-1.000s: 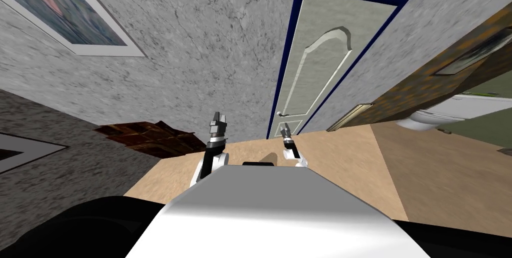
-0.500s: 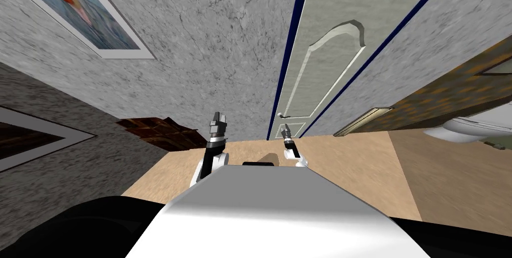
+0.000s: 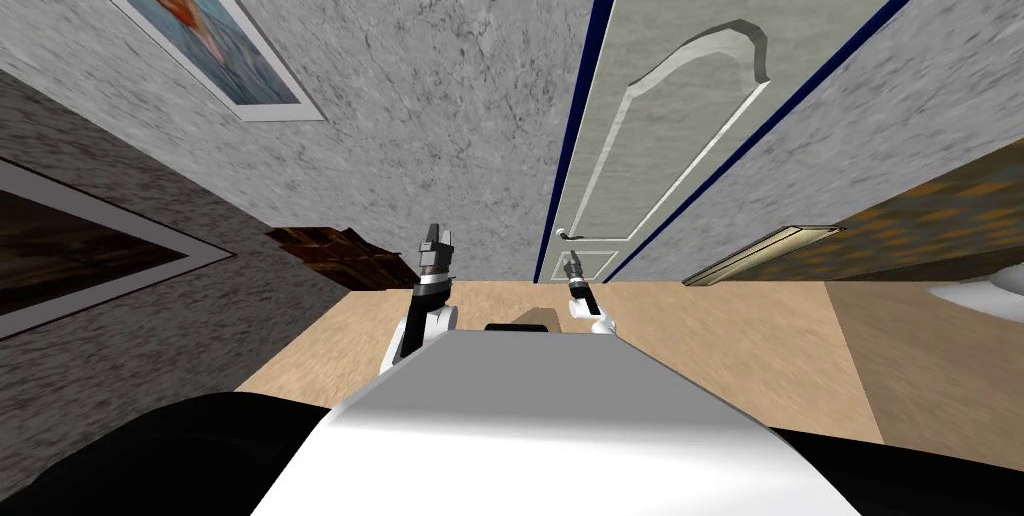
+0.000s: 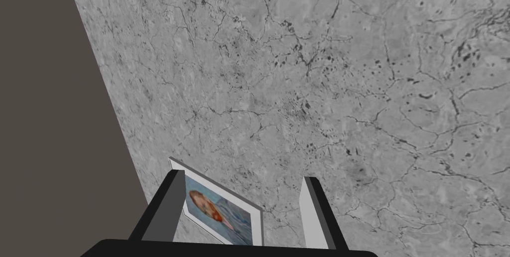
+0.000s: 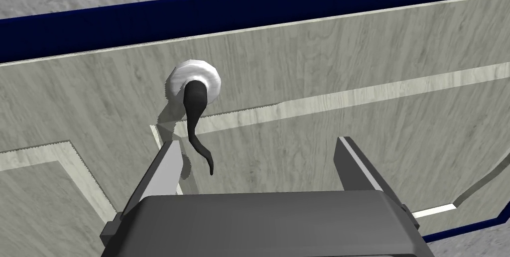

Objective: Pull the door open

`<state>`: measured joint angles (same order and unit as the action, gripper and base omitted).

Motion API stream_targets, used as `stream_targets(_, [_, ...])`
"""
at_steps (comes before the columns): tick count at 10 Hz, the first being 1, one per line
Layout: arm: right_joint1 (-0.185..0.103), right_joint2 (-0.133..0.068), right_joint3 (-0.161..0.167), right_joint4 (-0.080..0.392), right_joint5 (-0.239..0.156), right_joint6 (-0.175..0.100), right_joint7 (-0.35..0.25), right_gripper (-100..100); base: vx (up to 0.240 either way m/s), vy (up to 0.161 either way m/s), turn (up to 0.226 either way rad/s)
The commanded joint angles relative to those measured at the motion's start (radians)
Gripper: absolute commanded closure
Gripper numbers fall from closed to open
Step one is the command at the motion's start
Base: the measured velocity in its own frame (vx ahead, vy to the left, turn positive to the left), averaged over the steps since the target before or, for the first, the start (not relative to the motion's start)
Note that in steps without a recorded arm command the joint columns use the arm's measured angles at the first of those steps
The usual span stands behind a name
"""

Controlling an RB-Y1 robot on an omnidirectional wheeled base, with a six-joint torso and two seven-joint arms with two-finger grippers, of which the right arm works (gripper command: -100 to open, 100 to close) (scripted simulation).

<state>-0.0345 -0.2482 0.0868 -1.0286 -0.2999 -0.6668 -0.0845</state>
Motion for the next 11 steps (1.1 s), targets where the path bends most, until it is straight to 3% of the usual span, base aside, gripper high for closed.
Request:
stream_targets(1, [-0.016,-0.005,0.0,0.038,-0.01,-0.002,0.0,-100,0.035,-0.123,0.121])
stream_targets(7, [-0.056,-0.02,0.002,0.142,-0.041,-0.007,0.003,-100,0.023,-0.097,0.101])
stream_targets(11, [-0.095,-0.034,0.003,0.243,-0.071,-0.011,0.007,-100,0.025,-0.121,0.136])
